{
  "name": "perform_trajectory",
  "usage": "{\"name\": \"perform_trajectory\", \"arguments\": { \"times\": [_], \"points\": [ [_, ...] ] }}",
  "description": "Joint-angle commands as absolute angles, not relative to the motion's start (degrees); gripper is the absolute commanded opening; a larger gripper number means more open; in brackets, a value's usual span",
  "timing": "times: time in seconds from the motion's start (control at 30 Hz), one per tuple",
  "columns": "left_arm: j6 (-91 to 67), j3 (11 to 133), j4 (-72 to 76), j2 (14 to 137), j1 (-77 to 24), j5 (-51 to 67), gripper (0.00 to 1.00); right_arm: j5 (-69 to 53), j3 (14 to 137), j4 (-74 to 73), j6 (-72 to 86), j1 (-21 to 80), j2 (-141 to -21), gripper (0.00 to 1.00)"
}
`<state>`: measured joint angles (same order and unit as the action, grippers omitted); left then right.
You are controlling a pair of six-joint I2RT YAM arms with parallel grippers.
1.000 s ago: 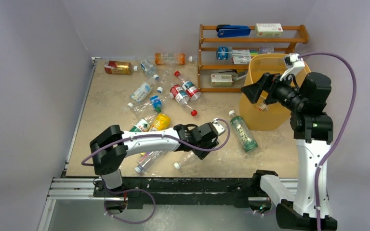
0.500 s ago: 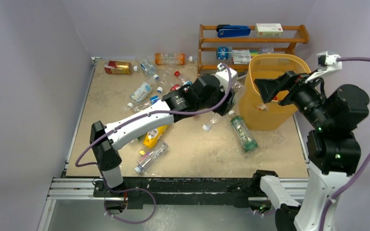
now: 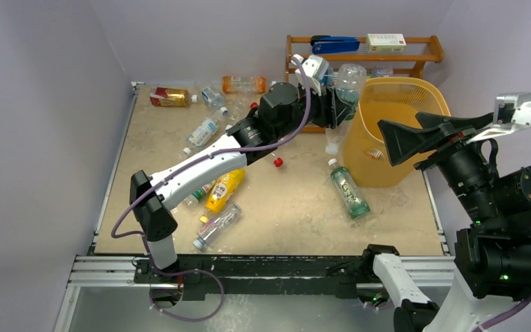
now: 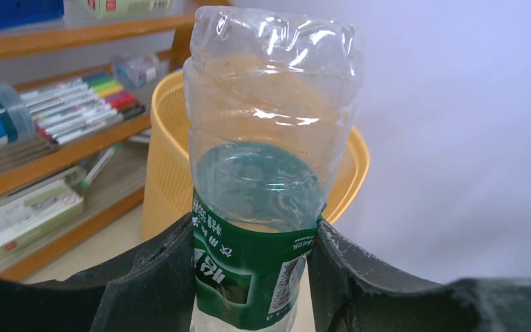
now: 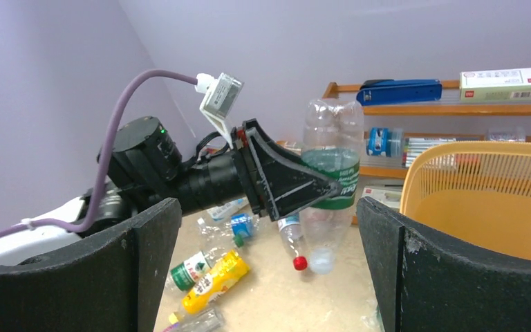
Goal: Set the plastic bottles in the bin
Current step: Pick up the plastic bottle at the center of the board, then place the plastic bottle in the trash bin.
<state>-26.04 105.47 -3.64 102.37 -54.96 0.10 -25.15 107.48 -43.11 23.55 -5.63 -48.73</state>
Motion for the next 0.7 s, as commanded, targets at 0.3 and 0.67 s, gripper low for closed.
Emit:
{"name": "perform_trajectory", "arguments": {
  "times": [0.3, 0.67],
  "points": [
    [-41.36, 106.88, 35.91, 107.95, -51.84, -1.50, 0.52, -26.89, 115.56, -43.21, 26.06, -5.47, -49.73, 0.99],
    [-49.90, 125.82, 43.44, 128.54, -50.13, -0.58, 0.52, -26.46, 115.63, -42.86, 24.84, -5.39, -50.10, 1.00]
  ]
}}
